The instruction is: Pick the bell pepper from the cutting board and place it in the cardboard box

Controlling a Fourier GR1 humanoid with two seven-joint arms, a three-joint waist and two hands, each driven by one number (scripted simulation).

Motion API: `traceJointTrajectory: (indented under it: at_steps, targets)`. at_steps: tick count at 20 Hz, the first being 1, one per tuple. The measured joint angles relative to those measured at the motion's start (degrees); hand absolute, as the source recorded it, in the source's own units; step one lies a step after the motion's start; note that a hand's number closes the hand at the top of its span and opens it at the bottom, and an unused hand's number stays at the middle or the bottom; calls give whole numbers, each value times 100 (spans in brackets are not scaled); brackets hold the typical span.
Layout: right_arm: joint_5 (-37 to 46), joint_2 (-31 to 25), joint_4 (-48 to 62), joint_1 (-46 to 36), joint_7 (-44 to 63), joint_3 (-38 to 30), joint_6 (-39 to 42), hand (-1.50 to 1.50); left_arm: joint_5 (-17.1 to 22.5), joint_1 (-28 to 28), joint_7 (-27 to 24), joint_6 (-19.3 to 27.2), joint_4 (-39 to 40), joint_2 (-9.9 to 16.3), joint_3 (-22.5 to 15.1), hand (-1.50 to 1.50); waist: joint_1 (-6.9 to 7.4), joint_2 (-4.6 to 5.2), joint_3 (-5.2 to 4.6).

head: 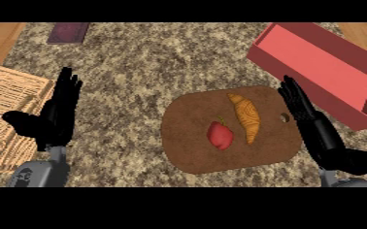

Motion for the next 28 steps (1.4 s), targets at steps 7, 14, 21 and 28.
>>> traceJointTrajectory:
  at_steps: [7,14,21,28]
  targets:
    - [1496,-542,-909,-205,756,-487,-1548,-150,-640,-221,-186,-527,-149,719,-408,0,-314,-277,-74]
    - [3534,-1479,-1815,230,2292,-477,-2238,-150,-892,-264,-256,-1075,-368,1157,-746,0,-377,-281,-77]
    - [5364,-2152,-3043,415,4118,292,-1272,-150,-944,-371,-285,-1363,-511,1263,-905,0,-104,-209,-66]
    - [5970,-2272,-3624,112,6105,1317,685,-150,-970,-548,-299,-1516,-499,1172,-1066,0,187,-123,-70]
